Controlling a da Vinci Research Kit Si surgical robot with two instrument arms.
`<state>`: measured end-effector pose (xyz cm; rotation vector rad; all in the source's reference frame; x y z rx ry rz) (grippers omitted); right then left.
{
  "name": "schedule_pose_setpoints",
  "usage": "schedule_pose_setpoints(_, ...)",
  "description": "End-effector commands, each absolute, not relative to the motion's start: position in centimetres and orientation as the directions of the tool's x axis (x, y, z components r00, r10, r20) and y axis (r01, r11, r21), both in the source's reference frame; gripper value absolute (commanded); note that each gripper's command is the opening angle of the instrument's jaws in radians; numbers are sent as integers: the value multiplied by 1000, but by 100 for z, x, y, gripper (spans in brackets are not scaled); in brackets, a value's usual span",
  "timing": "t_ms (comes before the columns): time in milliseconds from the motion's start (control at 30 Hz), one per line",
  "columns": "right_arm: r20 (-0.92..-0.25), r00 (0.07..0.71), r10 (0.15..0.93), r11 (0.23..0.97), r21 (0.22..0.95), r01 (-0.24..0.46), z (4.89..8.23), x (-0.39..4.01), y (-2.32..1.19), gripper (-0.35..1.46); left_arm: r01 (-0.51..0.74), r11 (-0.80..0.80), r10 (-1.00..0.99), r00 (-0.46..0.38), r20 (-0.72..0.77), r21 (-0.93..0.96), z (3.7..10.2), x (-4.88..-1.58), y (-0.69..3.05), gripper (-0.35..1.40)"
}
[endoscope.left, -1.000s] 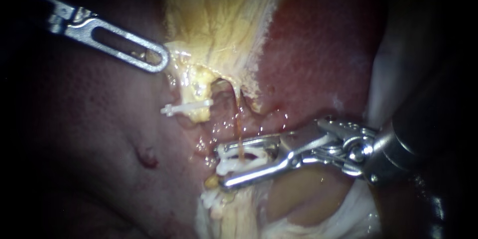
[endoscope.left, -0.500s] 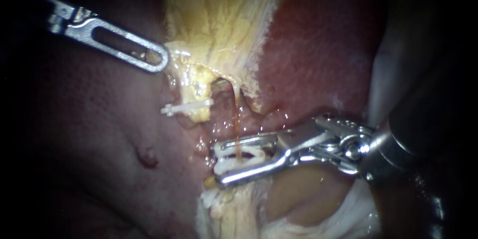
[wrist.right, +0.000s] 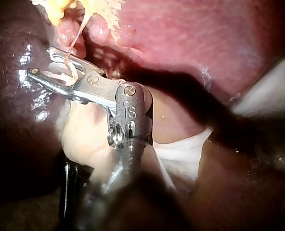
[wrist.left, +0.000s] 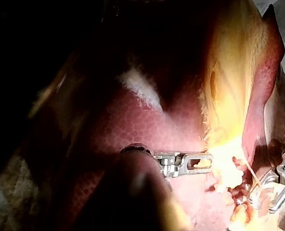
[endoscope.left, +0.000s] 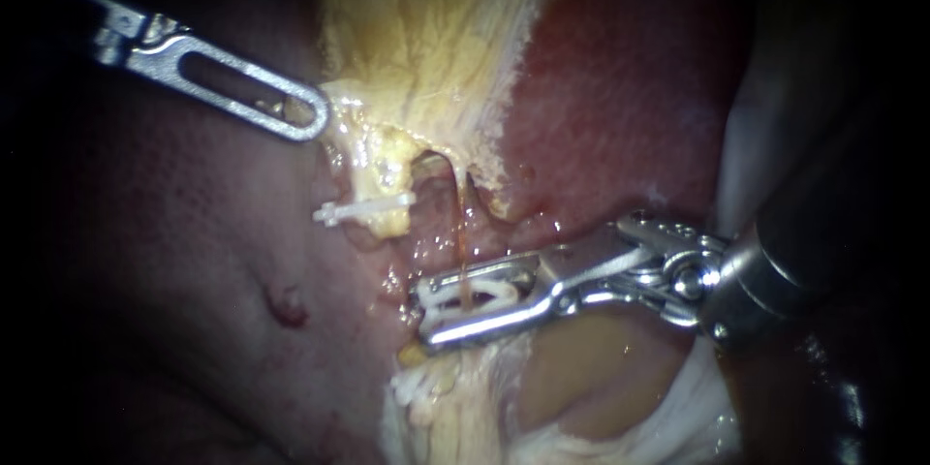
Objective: Clipping second clip right tube
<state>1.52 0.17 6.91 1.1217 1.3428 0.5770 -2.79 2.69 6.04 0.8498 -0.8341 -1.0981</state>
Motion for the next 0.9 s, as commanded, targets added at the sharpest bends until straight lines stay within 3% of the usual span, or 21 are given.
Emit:
schedule_pose_setpoints(33,-461,202,864,405,876,262,691,152,17,-1,394,229,-961,240,141,890,604,-279,269,-35)
schedule_pose_setpoints(200,-461,207,863,403,875,269,691,151,17,-35,394,229,-961,240,141,890,604,-279,269,-35)
schedule_pose_setpoints(433,-411,250,877,333,894,301,694,151,18,-35,394,229,-960,240,141,890,605,-279,269,-35)
schedule_pose_setpoints(900,-415,272,868,335,894,297,697,151,18,-35,394,229,-960,240,141,890,605,-279,269,-35)
